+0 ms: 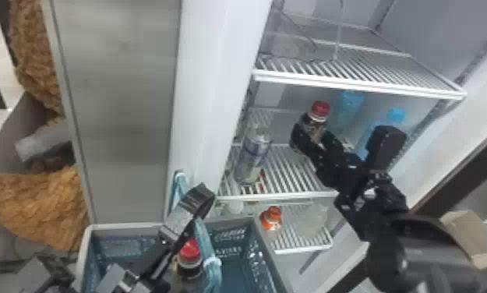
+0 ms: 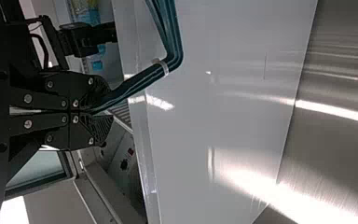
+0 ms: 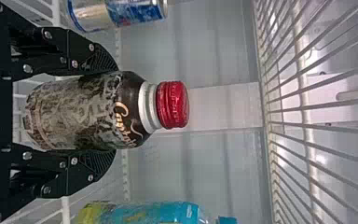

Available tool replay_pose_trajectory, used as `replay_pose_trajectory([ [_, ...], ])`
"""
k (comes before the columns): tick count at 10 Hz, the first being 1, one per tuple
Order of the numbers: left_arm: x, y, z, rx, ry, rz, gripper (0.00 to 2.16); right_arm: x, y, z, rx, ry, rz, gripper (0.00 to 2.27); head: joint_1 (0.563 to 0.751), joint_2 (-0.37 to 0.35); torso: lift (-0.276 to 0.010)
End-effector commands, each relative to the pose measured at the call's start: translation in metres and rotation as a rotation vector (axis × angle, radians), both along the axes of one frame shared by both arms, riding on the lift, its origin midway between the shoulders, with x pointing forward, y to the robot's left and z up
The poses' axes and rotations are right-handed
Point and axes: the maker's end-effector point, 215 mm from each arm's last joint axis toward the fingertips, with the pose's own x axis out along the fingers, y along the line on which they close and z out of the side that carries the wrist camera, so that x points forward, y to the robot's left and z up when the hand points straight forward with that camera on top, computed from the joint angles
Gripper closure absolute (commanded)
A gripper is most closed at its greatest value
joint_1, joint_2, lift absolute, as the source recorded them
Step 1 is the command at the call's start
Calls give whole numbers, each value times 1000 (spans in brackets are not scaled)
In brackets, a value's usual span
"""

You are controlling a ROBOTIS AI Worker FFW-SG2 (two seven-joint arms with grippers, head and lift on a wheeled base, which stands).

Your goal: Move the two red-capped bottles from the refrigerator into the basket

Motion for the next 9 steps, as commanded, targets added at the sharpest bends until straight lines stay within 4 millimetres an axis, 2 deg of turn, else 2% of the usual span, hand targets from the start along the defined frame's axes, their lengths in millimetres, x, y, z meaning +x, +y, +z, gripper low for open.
replay_pose_trajectory([
  [1,-2,-2,-1,0,2,-7,1204,-18,6,5,-8,1,15,1276,680,-350,0],
  [5,-3,-4,2,-9,1,-9,1204,-71,13,27,-61,18,23,1276,695,-350,0],
  [7,-2,-4,2,-8,-2,-9,1204,-102,30,42,-64,22,52,1276,695,-350,0],
  [9,-4,-4,1,-10,5,-11,1204,-131,43,36,-52,70,73,1276,695,-350,0],
])
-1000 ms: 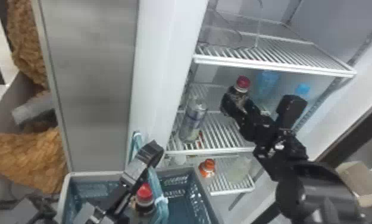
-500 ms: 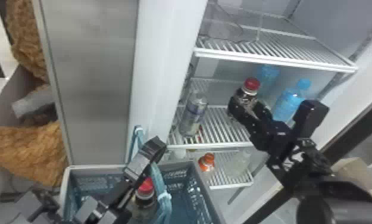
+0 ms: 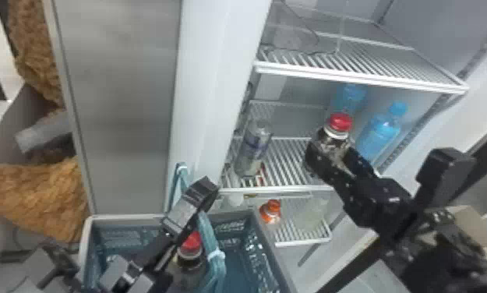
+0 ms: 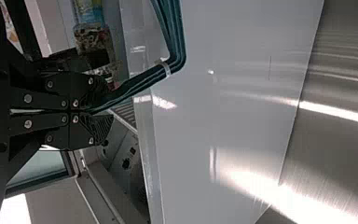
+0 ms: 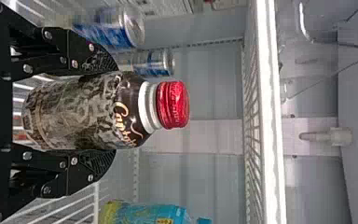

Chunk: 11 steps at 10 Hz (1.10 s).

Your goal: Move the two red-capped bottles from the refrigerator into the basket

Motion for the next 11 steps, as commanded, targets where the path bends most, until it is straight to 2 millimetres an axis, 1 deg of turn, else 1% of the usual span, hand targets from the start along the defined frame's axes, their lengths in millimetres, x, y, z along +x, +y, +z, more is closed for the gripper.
replay_pose_trajectory([
  [1,1,1,-2,3,6,1,1204,-25,7,-9,7,55,4,1276,695,-350,0],
  [3,1,3,-7,12,14,6,1204,-42,23,-12,11,93,38,1276,695,-350,0],
  [6,13,7,-3,7,3,27,1204,-65,69,6,32,113,158,1276,695,-350,0],
  [7,15,8,-1,7,-2,32,1204,-76,86,6,50,135,203,1276,695,-350,0],
  [8,17,10,-2,7,0,38,1204,-86,102,4,70,156,245,1276,695,-350,0],
  [9,18,11,-2,6,0,43,1204,-92,112,3,84,172,266,1276,695,-350,0],
  [11,19,12,-3,5,3,46,1204,-104,128,-13,113,238,321,1276,695,-350,0],
])
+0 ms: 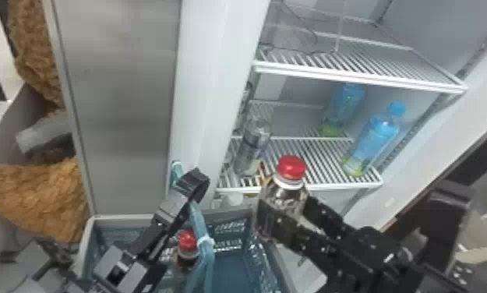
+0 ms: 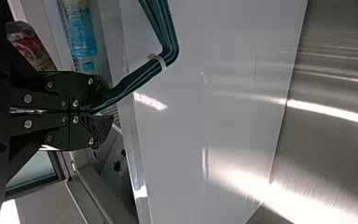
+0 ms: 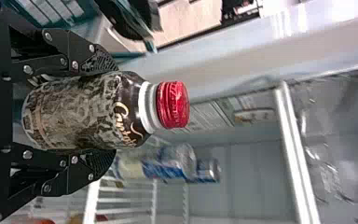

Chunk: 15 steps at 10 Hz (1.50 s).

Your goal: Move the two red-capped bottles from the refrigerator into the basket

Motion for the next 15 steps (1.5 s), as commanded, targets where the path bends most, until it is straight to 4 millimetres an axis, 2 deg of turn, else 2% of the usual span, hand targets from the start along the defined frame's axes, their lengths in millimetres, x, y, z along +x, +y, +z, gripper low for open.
replay_pose_trajectory([
  [1,1,1,0,-1,1,4,1204,-9,12,-13,13,51,38,1276,695,-350,0],
  [5,2,1,0,-4,1,5,1204,-24,36,-26,55,120,133,1273,695,-329,0],
  [6,1,0,0,-2,1,3,1204,-24,38,-27,60,122,146,964,695,-319,0],
  [7,0,0,-1,-2,3,3,1204,-23,38,-27,62,119,146,389,695,-312,0],
  [8,1,0,-2,-1,5,2,1204,-21,40,-25,79,108,150,7,695,-311,0],
  [11,1,2,-1,-6,7,10,1204,-18,32,-22,87,82,127,225,695,-306,0],
  [12,1,2,-1,-5,6,11,1204,-7,22,-6,106,-12,99,234,695,-309,0],
  [14,3,4,-1,-5,6,17,1204,-6,-7,9,94,-118,28,233,695,-326,0],
  [15,5,8,-3,-6,10,31,1204,-6,-30,18,91,-185,-30,237,695,-345,0],
])
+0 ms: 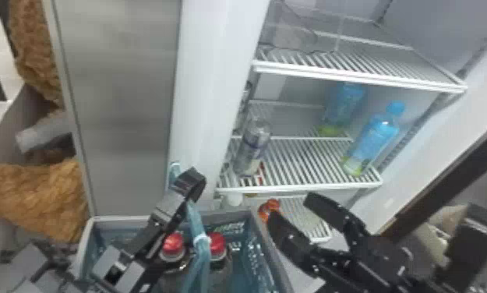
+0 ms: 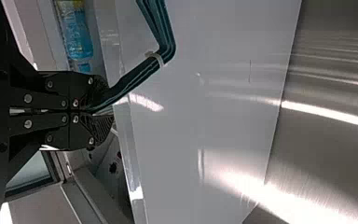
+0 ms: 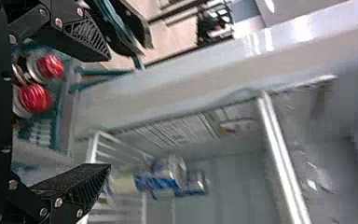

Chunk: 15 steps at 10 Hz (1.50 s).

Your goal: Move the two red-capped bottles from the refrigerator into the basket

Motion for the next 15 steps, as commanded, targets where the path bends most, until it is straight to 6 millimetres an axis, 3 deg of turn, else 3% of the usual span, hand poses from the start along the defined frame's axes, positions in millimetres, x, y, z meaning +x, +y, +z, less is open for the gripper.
replay_pose_trajectory([
  [1,3,6,-1,0,3,18,1204,0,-34,10,-7,-83,-84,239,695,-350,0],
  [3,2,7,-1,-3,2,20,1204,-2,-68,14,-60,-143,-137,237,695,-350,0],
  [5,1,5,0,-7,-2,16,1204,-16,-100,20,-119,-189,-203,239,695,-350,0],
  [7,2,9,-3,-5,3,27,1204,-30,-134,6,-124,-220,-256,240,695,-350,0],
  [9,2,12,-5,-6,8,35,1204,-39,-156,8,-172,-251,-285,240,695,-350,0],
  [12,1,13,-6,-5,10,37,1204,-49,-166,-14,-182,-207,-295,242,695,-350,0],
  [15,2,11,-5,-6,9,34,1204,-48,-166,-21,-173,-196,-297,246,695,-350,0],
])
